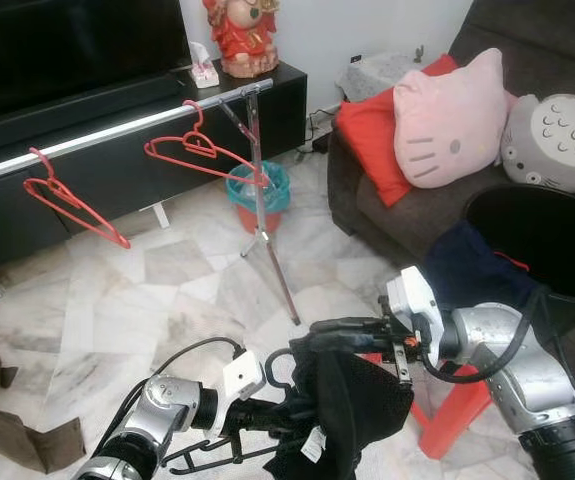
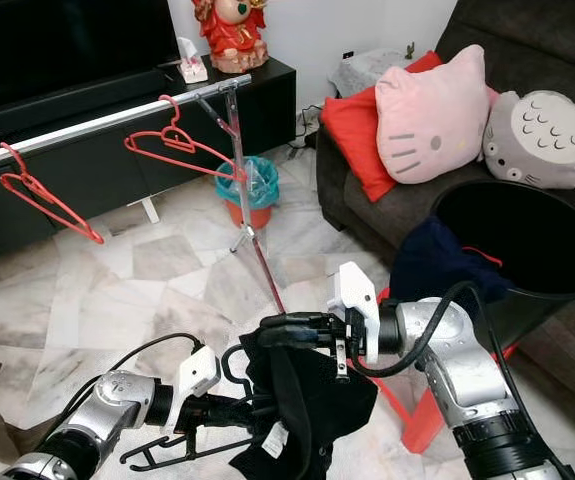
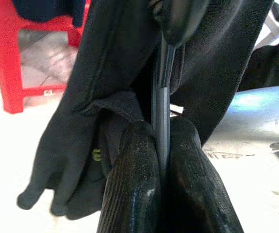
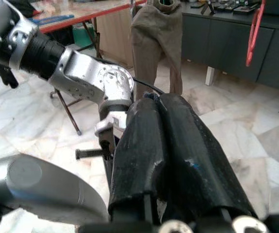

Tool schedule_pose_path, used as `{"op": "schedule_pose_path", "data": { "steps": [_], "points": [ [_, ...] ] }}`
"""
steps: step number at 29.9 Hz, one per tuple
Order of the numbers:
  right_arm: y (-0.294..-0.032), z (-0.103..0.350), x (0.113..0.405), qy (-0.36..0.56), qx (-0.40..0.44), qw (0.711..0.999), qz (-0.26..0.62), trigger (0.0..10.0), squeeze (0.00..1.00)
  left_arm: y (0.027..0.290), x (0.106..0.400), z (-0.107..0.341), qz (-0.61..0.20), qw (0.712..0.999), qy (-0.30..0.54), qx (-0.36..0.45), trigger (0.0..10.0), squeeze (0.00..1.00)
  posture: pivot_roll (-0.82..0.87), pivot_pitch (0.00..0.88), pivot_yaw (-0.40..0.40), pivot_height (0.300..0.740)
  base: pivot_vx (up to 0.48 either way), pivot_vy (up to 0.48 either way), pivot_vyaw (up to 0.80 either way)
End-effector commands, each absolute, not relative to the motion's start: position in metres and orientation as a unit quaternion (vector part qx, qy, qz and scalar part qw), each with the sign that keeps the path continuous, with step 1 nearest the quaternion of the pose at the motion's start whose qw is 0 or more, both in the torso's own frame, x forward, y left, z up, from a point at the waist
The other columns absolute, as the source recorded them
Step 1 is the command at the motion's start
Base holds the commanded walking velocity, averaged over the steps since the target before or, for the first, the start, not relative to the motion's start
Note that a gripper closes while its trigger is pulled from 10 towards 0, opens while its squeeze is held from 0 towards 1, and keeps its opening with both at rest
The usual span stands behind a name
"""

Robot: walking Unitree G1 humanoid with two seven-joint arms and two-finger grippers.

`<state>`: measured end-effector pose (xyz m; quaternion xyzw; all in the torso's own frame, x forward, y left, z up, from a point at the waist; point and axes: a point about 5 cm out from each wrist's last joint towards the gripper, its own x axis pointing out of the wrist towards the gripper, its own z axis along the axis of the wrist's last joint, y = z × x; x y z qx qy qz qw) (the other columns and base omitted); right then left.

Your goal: Hang hanger

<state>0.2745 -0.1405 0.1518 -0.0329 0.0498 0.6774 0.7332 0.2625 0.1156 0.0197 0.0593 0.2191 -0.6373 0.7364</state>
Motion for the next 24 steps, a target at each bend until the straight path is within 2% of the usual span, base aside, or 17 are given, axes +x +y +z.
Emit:
{"op": "schedule_pose_path", "data": {
  "steps": [1,3,10,15,16,18,21,24],
  "points": [
    [-0.132,0.169,0.275,0.014,-0.033,0.722,0.691,0.0,0.00,0.118,0.263,0.022,-0.639,0.736,0.217,0.060,10.0,0.00,-0.08,0.027,0.025,0.740,0.000,0.000,0.00],
    [-0.128,0.165,0.271,0.027,-0.041,0.710,0.702,0.0,0.00,0.117,0.267,0.025,-0.632,0.745,0.208,0.055,10.0,0.00,-0.08,0.026,0.024,0.740,0.000,0.000,0.00],
    [-0.119,0.160,0.264,0.033,-0.019,0.699,0.714,0.0,0.00,0.115,0.272,0.032,-0.627,0.755,0.187,0.044,10.0,0.00,-0.08,0.029,0.024,0.740,0.000,0.000,0.00],
    [-0.117,0.157,0.264,0.036,-0.016,0.703,0.710,0.0,0.00,0.115,0.274,0.035,-0.624,0.759,0.182,0.038,10.0,0.00,-0.08,0.032,0.023,0.740,0.000,0.000,0.00],
    [-0.120,0.153,0.269,0.039,-0.007,0.725,0.688,10.0,0.00,0.115,0.275,0.035,-0.621,0.762,0.179,0.037,10.0,0.00,-0.08,0.033,0.023,0.740,0.000,0.000,0.00],
    [-0.125,0.147,0.274,0.047,0.015,0.752,0.657,10.0,0.00,0.115,0.275,0.036,-0.618,0.766,0.175,0.032,10.0,0.00,-0.08,0.033,0.023,0.740,0.000,0.000,0.00],
    [-0.128,0.143,0.275,0.051,0.027,0.760,0.647,10.0,0.00,0.115,0.276,0.036,-0.616,0.768,0.173,0.027,10.0,0.00,-0.08,0.034,0.023,0.740,0.000,0.000,0.00],
    [-0.134,0.137,0.278,0.049,0.057,0.781,0.620,10.0,0.00,0.115,0.277,0.038,-0.610,0.775,0.167,0.020,10.0,0.00,-0.08,0.036,0.022,0.740,0.000,0.000,0.00]
  ]
}}
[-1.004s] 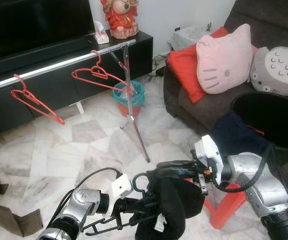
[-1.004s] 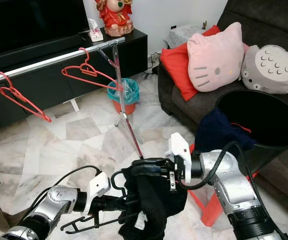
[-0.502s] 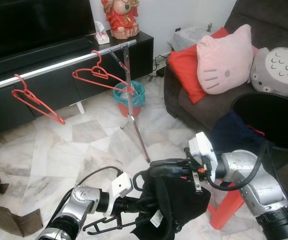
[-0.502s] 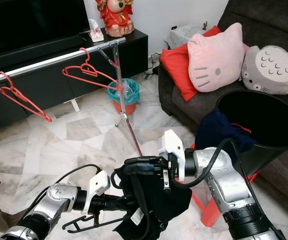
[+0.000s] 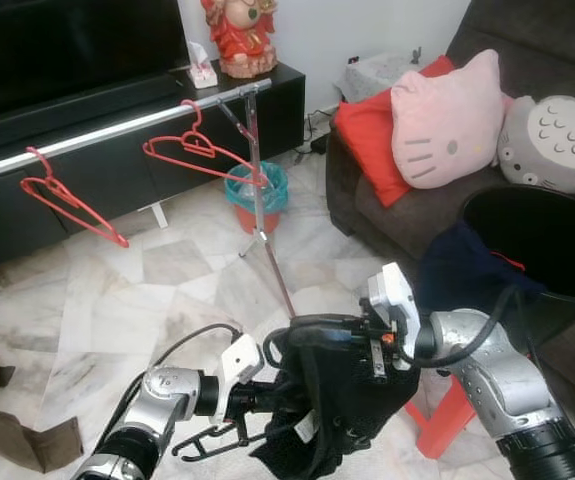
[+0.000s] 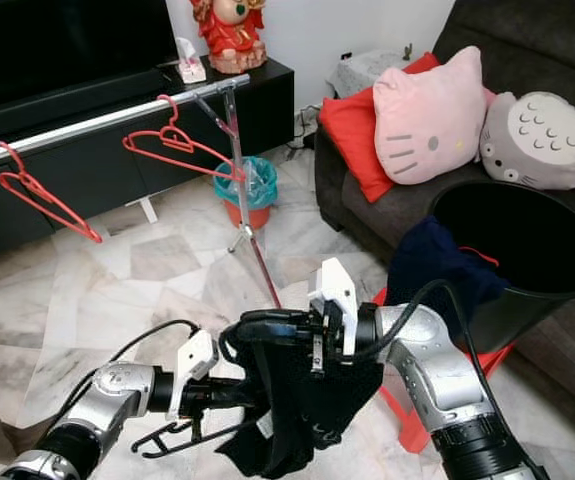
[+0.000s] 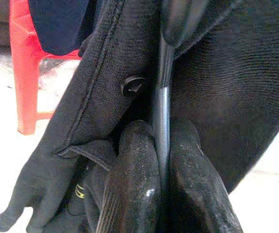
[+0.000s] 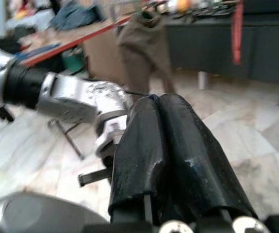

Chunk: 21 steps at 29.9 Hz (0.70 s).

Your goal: Hang hanger

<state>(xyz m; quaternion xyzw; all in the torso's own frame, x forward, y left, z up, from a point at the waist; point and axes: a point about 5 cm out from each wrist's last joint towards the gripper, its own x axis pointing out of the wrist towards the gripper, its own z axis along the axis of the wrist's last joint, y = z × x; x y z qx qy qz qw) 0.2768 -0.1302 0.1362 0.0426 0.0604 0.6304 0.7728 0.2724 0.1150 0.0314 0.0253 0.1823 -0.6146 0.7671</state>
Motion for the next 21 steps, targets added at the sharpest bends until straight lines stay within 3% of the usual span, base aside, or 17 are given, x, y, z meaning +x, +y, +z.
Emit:
{"op": "schedule_pose_path", "data": {
  "steps": [1,5,6,7,8,9,10,21],
  "points": [
    [-0.136,0.135,0.280,0.048,0.069,0.793,0.604,10.0,0.00,0.115,0.278,0.039,-0.608,0.776,0.165,0.018,10.0,0.00,-0.08,0.036,0.023,0.740,0.000,0.000,0.00],
    [-0.140,0.130,0.282,0.052,0.085,0.805,0.585,10.0,0.00,0.115,0.278,0.039,-0.608,0.777,0.165,0.016,10.0,0.00,-0.08,0.036,0.025,0.740,0.000,0.000,0.00],
    [-0.143,0.128,0.281,0.056,0.094,0.806,0.581,10.0,0.34,0.115,0.278,0.039,-0.608,0.777,0.166,0.016,10.0,0.00,-0.08,0.036,0.025,0.740,0.000,0.000,0.00],
    [-0.143,0.128,0.281,0.056,0.094,0.806,0.581,10.0,0.34,0.115,0.278,0.039,-0.608,0.777,0.166,0.016,10.0,0.00,-0.08,0.036,0.025,0.740,0.000,0.000,0.00],
    [-0.145,0.126,0.280,0.059,0.103,0.806,0.580,10.0,0.91,0.115,0.278,0.039,-0.607,0.777,0.166,0.016,10.0,0.00,-0.08,0.037,0.024,0.740,0.000,0.000,0.00],
    [-0.145,0.126,0.280,0.059,0.103,0.806,0.580,10.0,0.91,0.115,0.278,0.039,-0.607,0.777,0.166,0.016,10.0,0.00,-0.08,0.037,0.024,0.740,0.000,0.000,0.00],
    [-0.146,0.124,0.279,0.062,0.109,0.807,0.577,10.0,1.00,0.115,0.278,0.039,-0.606,0.777,0.166,0.015,10.0,0.00,-0.08,0.036,0.024,0.740,0.000,0.000,0.00],
    [-0.146,0.119,0.276,0.072,0.116,0.803,0.580,10.0,1.00,0.115,0.280,0.041,-0.602,0.781,0.164,0.009,10.0,0.00,-0.08,0.036,0.027,0.740,0.000,0.000,0.00]
  ]
}}
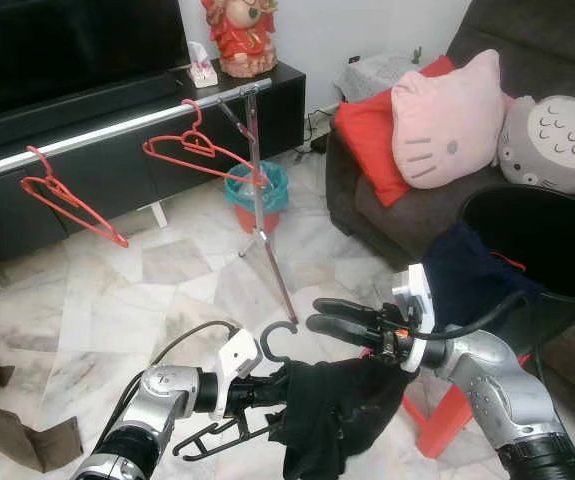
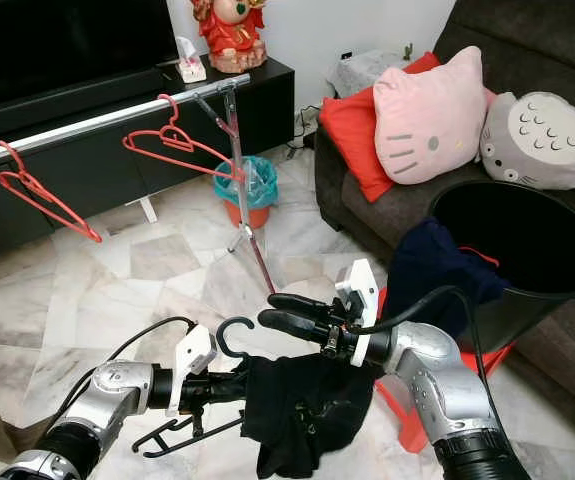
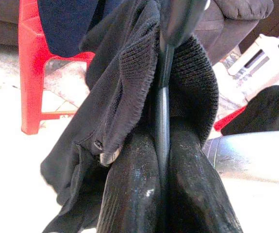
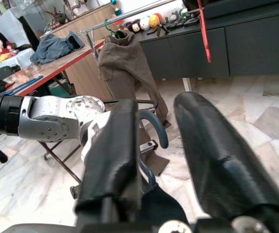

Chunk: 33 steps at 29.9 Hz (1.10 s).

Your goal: Hang hanger

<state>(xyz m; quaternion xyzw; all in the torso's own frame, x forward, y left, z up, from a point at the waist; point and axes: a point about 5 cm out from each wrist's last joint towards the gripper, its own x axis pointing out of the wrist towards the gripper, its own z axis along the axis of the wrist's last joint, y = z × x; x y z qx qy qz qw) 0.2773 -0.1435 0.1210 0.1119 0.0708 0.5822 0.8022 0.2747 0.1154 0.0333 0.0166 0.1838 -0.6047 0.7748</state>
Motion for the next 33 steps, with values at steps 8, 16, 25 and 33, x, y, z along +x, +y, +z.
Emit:
{"op": "schedule_pose_path", "data": {
  "steps": [8,16,25,33],
  "points": [
    [-0.168,0.114,0.279,0.088,0.034,0.828,0.552,10.0,0.00,0.114,0.279,0.040,-0.604,0.779,0.166,0.007,10.0,0.00,-0.08,0.037,0.026,0.740,0.000,0.000,0.00],
    [-0.209,0.109,0.266,0.167,-0.063,0.800,0.573,10.0,0.00,0.118,0.277,0.038,-0.612,0.770,0.178,0.018,10.0,0.00,-0.08,0.036,0.031,0.740,0.000,0.000,0.00],
    [-0.228,0.093,0.255,0.230,-0.081,0.766,0.595,10.0,0.00,0.118,0.273,0.038,-0.635,0.749,0.189,0.022,10.0,0.00,-0.08,0.034,0.033,0.740,0.000,0.000,0.00],
    [-0.225,0.077,0.255,0.248,-0.064,0.767,0.588,10.0,1.00,0.121,0.268,0.037,-0.656,0.727,0.201,0.021,10.0,0.00,-0.07,0.028,0.036,0.740,0.000,0.000,0.00]
  ]
}}
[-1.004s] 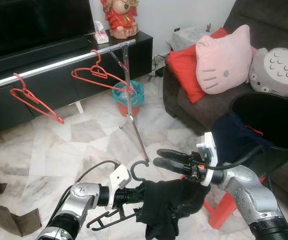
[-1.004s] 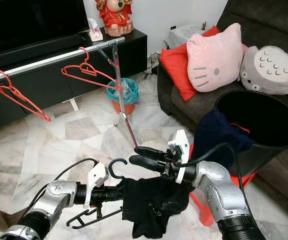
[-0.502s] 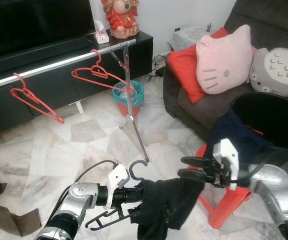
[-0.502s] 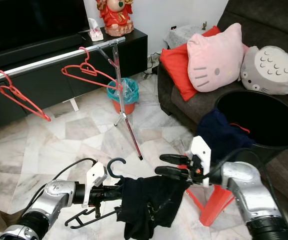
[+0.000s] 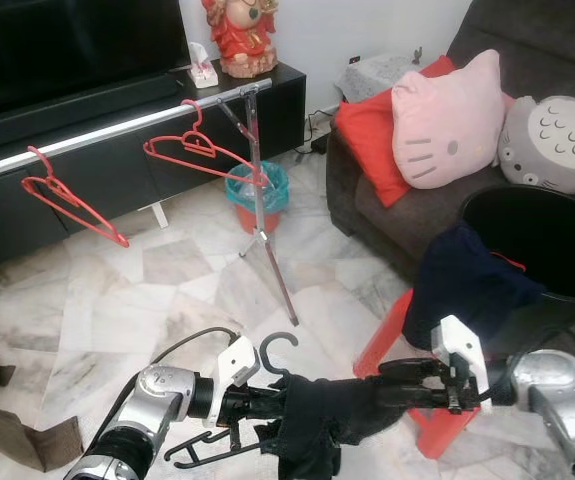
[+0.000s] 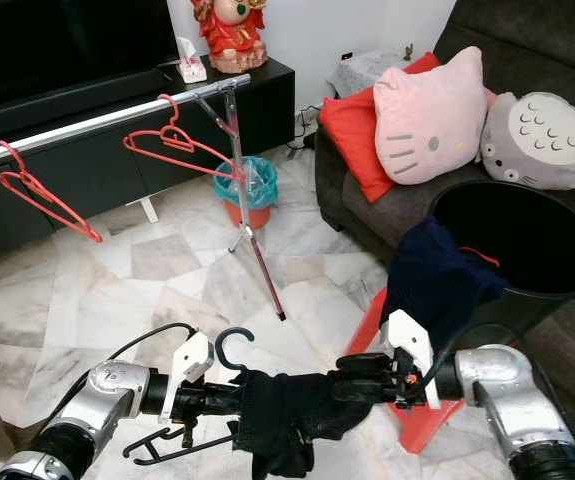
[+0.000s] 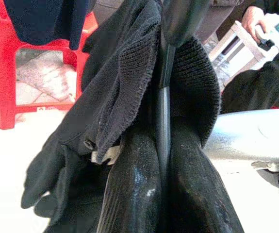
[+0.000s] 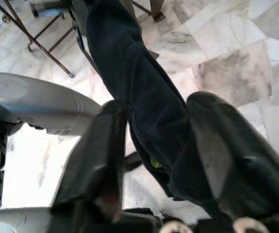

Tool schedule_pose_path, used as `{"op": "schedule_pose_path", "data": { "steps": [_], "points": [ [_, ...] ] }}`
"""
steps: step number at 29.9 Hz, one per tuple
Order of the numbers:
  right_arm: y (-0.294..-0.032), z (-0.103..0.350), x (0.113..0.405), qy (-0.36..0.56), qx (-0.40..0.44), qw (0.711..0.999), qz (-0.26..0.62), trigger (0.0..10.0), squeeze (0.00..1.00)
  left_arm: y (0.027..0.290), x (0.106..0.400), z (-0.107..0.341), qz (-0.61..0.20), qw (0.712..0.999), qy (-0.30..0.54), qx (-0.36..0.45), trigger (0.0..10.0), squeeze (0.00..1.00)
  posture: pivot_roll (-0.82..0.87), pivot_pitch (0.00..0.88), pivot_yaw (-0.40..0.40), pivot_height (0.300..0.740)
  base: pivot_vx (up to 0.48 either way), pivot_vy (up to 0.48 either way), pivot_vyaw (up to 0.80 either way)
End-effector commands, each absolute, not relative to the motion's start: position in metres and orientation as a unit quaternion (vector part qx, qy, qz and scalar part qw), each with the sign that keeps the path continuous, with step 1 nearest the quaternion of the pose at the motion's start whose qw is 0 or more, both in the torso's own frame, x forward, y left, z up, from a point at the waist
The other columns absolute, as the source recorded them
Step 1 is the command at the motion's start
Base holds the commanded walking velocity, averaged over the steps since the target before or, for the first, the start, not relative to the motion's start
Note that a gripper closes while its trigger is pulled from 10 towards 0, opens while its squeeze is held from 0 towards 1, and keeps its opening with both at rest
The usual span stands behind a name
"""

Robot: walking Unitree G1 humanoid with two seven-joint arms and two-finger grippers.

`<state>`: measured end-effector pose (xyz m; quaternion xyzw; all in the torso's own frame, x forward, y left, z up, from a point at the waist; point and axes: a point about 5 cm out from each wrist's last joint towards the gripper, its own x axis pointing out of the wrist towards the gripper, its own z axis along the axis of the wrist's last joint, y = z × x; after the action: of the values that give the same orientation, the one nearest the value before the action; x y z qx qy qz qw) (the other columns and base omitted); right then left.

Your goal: Hang hanger

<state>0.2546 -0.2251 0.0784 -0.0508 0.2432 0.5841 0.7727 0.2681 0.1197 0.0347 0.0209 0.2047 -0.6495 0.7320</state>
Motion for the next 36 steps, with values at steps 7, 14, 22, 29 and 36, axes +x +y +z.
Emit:
{"op": "schedule_pose_path", "data": {
  "steps": [7,14,22,29,36],
  "points": [
    [-0.227,0.070,0.245,0.272,-0.102,0.715,0.636,10.0,0.00,0.122,0.266,0.037,-0.666,0.716,0.207,0.021,10.0,0.00,-0.07,0.014,0.039,0.740,0.000,0.000,0.00],
    [-0.230,0.069,0.260,0.267,-0.169,0.724,0.613,10.0,0.00,0.120,0.265,0.039,-0.676,0.707,0.207,0.019,10.0,0.00,-0.07,0.003,0.036,0.740,0.000,0.000,0.00],
    [-0.224,0.073,0.276,0.221,-0.216,0.758,0.574,10.0,0.00,0.120,0.262,0.038,-0.680,0.702,0.210,0.017,10.0,0.00,-0.07,0.001,0.035,0.740,0.000,0.000,0.00],
    [-0.217,0.085,0.275,0.182,-0.138,0.756,0.614,10.0,0.00,0.121,0.261,0.039,-0.681,0.701,0.212,0.013,10.0,0.00,-0.07,0.007,0.035,0.740,0.000,0.000,0.00],
    [-0.218,0.081,0.264,0.204,-0.114,0.720,0.654,10.0,0.00,0.121,0.261,0.039,-0.683,0.698,0.214,0.011,10.0,0.00,-0.07,0.016,0.035,0.740,0.000,0.000,0.00]
  ]
}}
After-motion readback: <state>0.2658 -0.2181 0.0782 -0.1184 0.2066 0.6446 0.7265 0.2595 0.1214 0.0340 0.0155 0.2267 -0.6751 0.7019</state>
